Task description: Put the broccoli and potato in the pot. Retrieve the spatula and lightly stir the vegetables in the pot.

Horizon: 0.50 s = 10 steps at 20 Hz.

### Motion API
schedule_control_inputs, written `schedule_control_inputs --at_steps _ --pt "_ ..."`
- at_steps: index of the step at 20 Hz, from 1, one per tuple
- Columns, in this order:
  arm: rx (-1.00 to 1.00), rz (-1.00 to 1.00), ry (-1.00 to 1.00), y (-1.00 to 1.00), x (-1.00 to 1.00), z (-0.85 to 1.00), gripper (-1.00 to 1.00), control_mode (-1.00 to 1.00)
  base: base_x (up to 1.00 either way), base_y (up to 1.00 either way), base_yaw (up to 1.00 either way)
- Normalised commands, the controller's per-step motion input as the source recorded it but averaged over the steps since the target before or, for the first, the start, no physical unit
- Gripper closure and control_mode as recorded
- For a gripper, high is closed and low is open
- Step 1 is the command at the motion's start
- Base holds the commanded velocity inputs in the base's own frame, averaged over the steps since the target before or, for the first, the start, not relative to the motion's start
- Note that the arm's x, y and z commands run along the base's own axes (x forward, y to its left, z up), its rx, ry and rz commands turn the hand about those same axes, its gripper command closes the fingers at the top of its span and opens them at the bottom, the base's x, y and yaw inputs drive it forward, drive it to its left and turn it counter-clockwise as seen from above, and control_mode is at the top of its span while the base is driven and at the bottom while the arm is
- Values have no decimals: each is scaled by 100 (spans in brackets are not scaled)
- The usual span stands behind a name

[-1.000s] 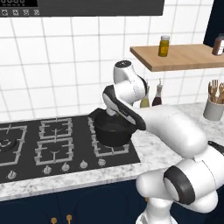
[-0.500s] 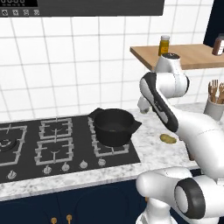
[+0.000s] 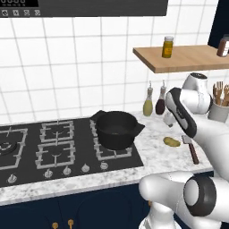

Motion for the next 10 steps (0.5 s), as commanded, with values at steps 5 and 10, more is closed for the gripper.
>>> schedule_control_inputs --at_steps 5,10 --pt "0 1 0 -38 11 -79 -100 -100 0 0 0" --pt "0 7 0 -6 26 -62 -100 -100 0 0 0"
